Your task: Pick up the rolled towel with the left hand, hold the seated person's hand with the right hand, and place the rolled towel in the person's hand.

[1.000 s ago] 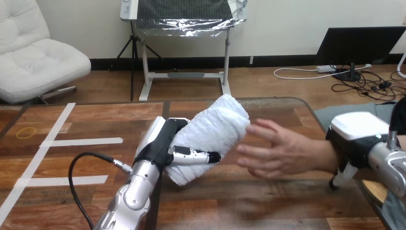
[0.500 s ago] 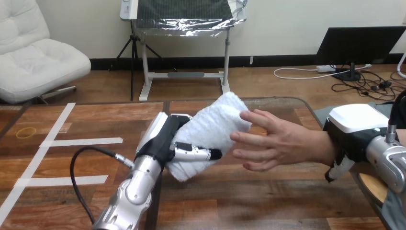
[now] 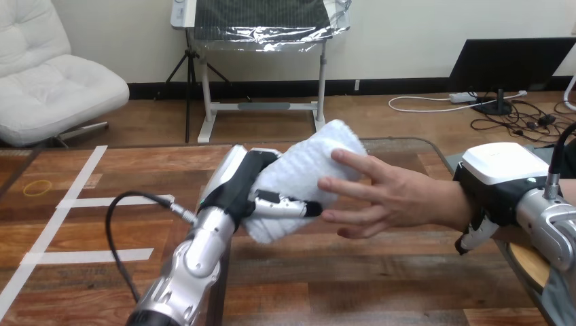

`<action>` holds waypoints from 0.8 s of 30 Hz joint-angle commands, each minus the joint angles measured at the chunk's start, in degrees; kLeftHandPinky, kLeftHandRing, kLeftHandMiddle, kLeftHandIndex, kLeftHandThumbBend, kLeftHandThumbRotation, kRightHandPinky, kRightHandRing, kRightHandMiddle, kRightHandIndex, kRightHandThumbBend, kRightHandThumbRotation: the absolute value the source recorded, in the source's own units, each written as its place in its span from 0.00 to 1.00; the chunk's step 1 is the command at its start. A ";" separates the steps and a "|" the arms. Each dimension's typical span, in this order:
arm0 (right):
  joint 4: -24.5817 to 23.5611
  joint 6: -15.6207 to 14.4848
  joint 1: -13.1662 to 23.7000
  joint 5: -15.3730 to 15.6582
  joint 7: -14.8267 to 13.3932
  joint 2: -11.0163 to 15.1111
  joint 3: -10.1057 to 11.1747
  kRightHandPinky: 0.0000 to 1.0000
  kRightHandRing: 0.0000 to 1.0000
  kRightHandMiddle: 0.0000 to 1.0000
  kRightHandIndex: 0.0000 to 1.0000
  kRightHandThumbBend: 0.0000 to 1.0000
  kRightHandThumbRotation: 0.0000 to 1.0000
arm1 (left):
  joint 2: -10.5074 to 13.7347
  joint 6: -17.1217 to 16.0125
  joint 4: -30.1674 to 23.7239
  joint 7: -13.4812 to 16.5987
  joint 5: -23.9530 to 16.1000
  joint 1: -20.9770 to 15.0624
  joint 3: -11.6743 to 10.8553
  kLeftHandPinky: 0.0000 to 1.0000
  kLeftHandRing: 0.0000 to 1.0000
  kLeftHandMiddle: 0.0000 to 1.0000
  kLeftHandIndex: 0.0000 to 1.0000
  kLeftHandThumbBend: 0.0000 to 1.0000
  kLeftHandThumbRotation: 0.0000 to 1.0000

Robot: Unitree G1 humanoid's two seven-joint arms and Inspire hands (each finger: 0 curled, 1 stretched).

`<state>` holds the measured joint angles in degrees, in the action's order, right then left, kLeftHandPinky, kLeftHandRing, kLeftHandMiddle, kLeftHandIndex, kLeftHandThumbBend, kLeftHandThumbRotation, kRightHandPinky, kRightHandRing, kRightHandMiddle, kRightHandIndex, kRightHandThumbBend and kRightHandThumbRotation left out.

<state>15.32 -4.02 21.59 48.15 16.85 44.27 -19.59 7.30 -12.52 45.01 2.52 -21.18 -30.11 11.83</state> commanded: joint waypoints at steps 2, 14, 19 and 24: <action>-5.41 0.54 6.56 -0.55 -1.09 0.93 3.88 0.08 0.15 0.24 0.36 0.72 0.00 | -1.50 -2.87 -0.78 0.73 -0.86 -7.31 1.45 0.33 0.35 0.39 0.48 0.58 0.00; -4.74 1.48 6.54 -0.78 -2.08 0.97 3.80 0.08 0.16 0.25 0.38 0.73 0.00 | -4.58 -3.90 0.03 0.34 -0.88 -8.75 3.07 0.32 0.35 0.39 0.47 0.59 0.00; -5.05 0.88 6.51 -0.78 -1.38 0.78 3.91 0.08 0.15 0.25 0.37 0.73 0.00 | -5.95 -5.04 1.35 -0.21 -0.50 -9.38 3.58 0.32 0.35 0.39 0.47 0.59 0.00; -4.86 1.00 6.45 -0.75 -1.62 0.84 3.92 0.08 0.15 0.24 0.37 0.72 0.00 | -7.54 -4.50 1.61 -0.18 -1.12 -9.86 4.56 0.32 0.35 0.39 0.47 0.59 0.00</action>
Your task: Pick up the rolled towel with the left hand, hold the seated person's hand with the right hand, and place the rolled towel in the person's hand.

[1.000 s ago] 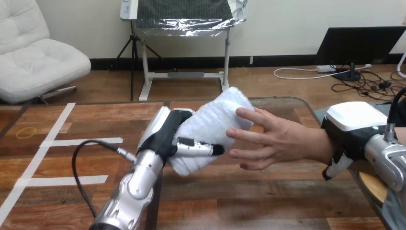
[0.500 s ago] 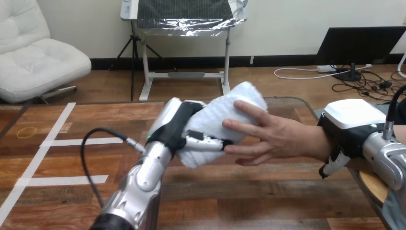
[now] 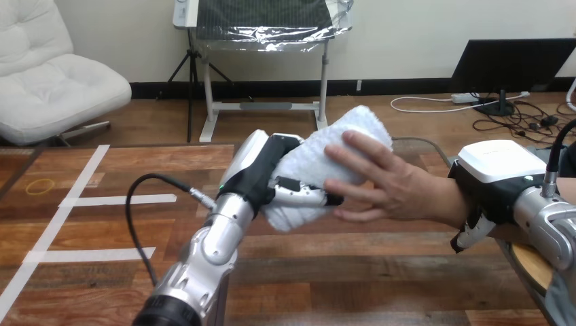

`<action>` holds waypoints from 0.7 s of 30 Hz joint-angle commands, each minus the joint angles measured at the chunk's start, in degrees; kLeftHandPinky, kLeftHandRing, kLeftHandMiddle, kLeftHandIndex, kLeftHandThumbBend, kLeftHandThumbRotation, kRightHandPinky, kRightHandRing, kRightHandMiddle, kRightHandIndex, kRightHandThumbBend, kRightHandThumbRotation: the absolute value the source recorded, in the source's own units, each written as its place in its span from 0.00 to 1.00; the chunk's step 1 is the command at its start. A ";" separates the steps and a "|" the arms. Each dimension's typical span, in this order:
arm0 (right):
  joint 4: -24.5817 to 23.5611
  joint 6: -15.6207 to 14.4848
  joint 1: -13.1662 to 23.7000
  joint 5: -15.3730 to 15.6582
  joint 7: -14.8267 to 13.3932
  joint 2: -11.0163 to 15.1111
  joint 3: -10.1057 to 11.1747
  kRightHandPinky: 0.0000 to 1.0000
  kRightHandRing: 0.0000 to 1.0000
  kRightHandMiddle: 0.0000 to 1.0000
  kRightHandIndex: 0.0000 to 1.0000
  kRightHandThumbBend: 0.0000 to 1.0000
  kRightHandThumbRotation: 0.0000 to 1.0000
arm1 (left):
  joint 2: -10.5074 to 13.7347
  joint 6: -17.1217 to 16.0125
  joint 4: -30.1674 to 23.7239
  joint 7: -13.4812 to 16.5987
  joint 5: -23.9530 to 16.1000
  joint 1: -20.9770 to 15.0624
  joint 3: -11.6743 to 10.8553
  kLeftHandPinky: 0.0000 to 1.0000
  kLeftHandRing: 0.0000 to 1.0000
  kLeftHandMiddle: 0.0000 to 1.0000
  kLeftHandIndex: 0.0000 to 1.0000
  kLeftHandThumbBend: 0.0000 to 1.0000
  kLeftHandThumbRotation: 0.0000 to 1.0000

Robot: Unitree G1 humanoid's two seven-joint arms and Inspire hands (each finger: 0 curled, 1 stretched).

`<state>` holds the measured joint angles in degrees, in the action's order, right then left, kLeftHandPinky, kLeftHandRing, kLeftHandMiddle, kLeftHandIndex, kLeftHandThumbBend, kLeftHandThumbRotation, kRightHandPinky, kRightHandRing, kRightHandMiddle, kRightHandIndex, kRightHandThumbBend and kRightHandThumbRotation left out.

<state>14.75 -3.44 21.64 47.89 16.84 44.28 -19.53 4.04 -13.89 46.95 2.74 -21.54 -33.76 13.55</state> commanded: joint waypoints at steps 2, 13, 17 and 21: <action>-4.33 0.34 6.40 -0.51 -1.52 0.81 3.89 0.08 0.15 0.24 0.37 0.72 0.00 | -5.00 -3.19 -0.01 -0.48 -0.69 -6.33 3.06 0.32 0.35 0.39 0.47 0.60 0.00; -4.13 0.19 6.64 -0.22 -1.17 0.78 3.93 0.08 0.15 0.25 0.36 0.72 0.00 | -7.96 -3.21 -0.05 -1.34 -0.98 -6.35 4.60 0.30 0.33 0.38 0.46 0.57 0.01; -4.26 0.20 6.68 -0.33 -1.03 0.71 4.08 0.08 0.15 0.25 0.37 0.72 0.00 | -8.63 -3.44 -0.47 -1.01 -1.77 -6.14 5.49 0.28 0.32 0.38 0.46 0.56 0.02; -4.28 0.28 6.66 -0.30 -1.07 0.62 4.23 0.08 0.15 0.25 0.37 0.72 0.00 | -9.19 -3.61 -0.83 -1.24 -1.68 -5.80 5.72 0.28 0.32 0.38 0.46 0.55 0.03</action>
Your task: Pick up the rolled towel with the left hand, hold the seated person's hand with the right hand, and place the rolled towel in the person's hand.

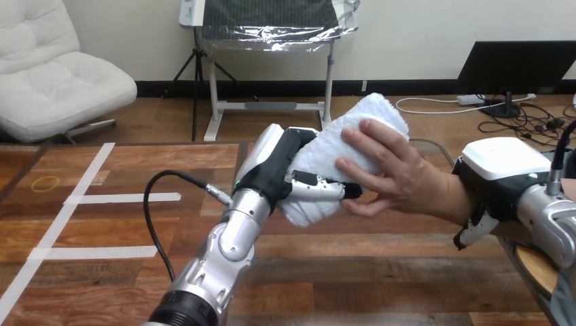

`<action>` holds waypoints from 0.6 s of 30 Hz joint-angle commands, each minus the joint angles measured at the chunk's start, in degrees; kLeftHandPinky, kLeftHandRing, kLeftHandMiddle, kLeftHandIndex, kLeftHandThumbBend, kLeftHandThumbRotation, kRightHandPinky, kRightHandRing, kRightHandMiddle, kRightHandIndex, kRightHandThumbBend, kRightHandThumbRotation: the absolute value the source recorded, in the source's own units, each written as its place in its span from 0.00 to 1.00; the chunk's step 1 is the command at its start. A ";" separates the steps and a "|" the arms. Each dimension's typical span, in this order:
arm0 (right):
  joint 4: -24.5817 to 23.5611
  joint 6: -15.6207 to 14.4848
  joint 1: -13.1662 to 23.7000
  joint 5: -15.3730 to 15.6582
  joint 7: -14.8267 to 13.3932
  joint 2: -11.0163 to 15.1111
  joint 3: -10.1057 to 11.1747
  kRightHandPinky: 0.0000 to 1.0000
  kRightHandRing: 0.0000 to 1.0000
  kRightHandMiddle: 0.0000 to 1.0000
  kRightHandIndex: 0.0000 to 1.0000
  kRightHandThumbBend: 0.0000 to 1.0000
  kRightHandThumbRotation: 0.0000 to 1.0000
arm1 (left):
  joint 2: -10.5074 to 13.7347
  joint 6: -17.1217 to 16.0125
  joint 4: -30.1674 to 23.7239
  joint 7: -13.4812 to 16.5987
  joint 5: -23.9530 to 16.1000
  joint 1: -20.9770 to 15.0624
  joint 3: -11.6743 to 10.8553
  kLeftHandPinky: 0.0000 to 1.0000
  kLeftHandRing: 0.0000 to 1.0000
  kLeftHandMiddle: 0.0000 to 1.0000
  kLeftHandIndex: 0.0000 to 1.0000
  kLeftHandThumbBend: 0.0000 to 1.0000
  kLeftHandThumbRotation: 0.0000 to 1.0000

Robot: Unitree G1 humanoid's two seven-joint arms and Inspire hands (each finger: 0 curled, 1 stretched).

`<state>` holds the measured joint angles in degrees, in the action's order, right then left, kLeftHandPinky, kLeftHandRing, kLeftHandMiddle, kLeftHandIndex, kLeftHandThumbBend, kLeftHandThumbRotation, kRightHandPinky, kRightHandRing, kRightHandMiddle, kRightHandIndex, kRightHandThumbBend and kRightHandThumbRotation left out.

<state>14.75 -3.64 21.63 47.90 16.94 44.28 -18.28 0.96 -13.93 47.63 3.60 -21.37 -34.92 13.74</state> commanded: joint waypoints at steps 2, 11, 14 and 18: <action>-4.25 0.70 6.61 -0.33 -1.30 0.63 3.08 0.08 0.15 0.25 0.37 0.72 0.00 | -6.28 -3.57 -1.74 -2.35 -1.69 -4.48 5.57 0.28 0.32 0.38 0.46 0.54 0.02; -4.10 1.18 6.44 -0.16 -1.50 0.68 3.23 0.08 0.15 0.24 0.35 0.73 0.00 | -6.21 -3.33 -2.28 -2.82 -1.72 -4.26 5.76 0.28 0.32 0.39 0.45 0.53 0.02; -4.27 0.91 6.31 0.00 -1.19 0.74 3.23 0.08 0.15 0.24 0.35 0.73 0.00 | -6.04 -3.38 -2.36 -2.76 -1.80 -4.14 5.77 0.28 0.32 0.38 0.45 0.53 0.01; -4.24 0.74 6.18 -0.29 -0.97 0.62 3.44 0.08 0.15 0.24 0.35 0.73 0.00 | -5.86 -3.41 -2.44 -2.43 -2.03 -3.97 5.85 0.28 0.32 0.38 0.44 0.53 0.01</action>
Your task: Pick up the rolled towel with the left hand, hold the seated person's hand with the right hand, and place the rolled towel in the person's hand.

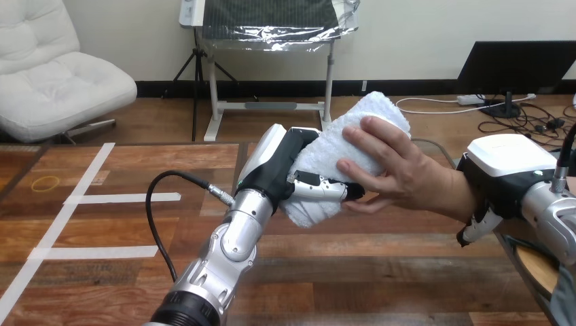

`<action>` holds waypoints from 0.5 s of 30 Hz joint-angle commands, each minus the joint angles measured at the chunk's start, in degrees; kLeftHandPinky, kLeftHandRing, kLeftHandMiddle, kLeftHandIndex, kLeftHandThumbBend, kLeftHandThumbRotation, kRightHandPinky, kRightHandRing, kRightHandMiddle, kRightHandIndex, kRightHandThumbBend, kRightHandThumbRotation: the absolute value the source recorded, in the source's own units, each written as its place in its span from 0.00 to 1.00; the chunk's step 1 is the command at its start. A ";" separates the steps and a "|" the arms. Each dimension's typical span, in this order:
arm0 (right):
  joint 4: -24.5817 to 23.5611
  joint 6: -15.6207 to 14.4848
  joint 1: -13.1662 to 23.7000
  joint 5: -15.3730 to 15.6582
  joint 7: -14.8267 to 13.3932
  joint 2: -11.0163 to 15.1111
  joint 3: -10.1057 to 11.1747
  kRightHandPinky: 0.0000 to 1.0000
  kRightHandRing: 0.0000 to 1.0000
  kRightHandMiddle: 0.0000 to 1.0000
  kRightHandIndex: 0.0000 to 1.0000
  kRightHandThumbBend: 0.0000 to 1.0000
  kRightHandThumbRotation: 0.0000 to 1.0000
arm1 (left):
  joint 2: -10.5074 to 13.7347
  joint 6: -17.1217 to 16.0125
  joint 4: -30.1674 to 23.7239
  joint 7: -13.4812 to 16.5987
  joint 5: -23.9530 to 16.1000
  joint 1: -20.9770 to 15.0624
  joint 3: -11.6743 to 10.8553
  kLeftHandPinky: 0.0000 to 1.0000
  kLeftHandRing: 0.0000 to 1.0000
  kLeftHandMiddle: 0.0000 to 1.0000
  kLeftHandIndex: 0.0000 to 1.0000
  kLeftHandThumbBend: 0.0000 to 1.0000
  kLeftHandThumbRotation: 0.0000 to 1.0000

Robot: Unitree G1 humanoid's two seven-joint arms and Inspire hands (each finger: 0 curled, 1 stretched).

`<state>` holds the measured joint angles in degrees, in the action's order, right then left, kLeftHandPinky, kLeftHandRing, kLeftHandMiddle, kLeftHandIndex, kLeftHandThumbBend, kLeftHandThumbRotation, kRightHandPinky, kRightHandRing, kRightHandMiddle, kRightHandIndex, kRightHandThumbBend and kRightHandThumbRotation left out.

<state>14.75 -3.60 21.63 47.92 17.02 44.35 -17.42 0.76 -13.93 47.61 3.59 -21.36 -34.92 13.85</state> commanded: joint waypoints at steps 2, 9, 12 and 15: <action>-4.34 0.59 6.12 -0.30 -0.86 0.55 2.59 0.08 0.15 0.25 0.35 0.73 0.00 | -5.65 -3.13 -2.59 -2.47 -2.05 -3.94 5.75 0.27 0.32 0.38 0.44 0.53 0.01; -4.16 0.71 6.01 0.18 -1.06 0.62 2.35 0.08 0.15 0.24 0.34 0.72 0.00 | -5.39 -3.34 -2.05 -2.52 -1.77 -4.09 5.44 0.26 0.31 0.38 0.44 0.53 0.01; -3.96 0.88 5.99 0.67 -1.17 0.83 2.03 0.08 0.15 0.24 0.34 0.72 0.00 | -5.28 -3.30 -2.04 -2.79 -1.43 -4.01 5.21 0.26 0.31 0.38 0.44 0.53 0.01; -4.06 0.61 5.94 0.72 -0.67 0.79 1.99 0.08 0.15 0.25 0.34 0.72 0.00 | -5.18 -3.34 -1.96 -2.88 -1.25 -3.99 5.06 0.26 0.31 0.37 0.44 0.52 0.00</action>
<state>14.75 -3.62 21.63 48.16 17.21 44.41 -17.34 0.70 -13.93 47.59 3.55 -21.26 -34.92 13.96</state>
